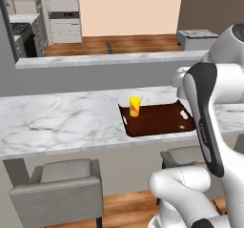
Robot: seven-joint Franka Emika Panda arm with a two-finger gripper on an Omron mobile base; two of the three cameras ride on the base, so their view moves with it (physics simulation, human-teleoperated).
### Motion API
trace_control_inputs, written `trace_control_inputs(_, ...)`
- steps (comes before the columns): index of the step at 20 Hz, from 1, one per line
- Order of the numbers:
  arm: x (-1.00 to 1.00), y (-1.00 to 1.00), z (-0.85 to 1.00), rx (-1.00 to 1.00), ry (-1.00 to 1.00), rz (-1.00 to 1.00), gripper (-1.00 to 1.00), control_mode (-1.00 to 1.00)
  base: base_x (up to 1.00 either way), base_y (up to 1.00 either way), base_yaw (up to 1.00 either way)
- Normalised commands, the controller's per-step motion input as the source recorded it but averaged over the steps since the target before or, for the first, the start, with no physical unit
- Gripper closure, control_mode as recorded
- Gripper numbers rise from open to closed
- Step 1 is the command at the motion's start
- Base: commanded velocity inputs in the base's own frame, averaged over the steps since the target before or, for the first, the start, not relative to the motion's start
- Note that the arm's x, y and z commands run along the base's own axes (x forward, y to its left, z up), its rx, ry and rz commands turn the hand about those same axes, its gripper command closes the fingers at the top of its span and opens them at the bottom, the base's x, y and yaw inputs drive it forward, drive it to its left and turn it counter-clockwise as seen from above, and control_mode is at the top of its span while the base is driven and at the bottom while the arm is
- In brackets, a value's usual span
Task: There is a tray on the dining counter. Grab the cup, mug, and pitcher and place them on the tray. The pitcher may be placed next to the tray if it cannot fit the tray.
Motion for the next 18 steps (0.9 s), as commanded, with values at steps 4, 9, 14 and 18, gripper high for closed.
trace_control_inputs(4,0.0,0.0,-0.02,0.0,0.0,0.0,1.0,-1.0,0.0,0.0,0.0)
trace_control_inputs(9,0.22,0.38,-0.47,0.0,0.0,0.07,1.0,-1.0,0.0,0.0,0.0)
trace_control_inputs(14,0.39,0.45,-0.8,0.0,0.0,0.11,1.0,-1.0,0.0,0.0,0.0)
trace_control_inputs(18,0.42,0.23,-0.65,0.0,0.0,0.09,1.0,-1.0,0.0,0.0,0.0)
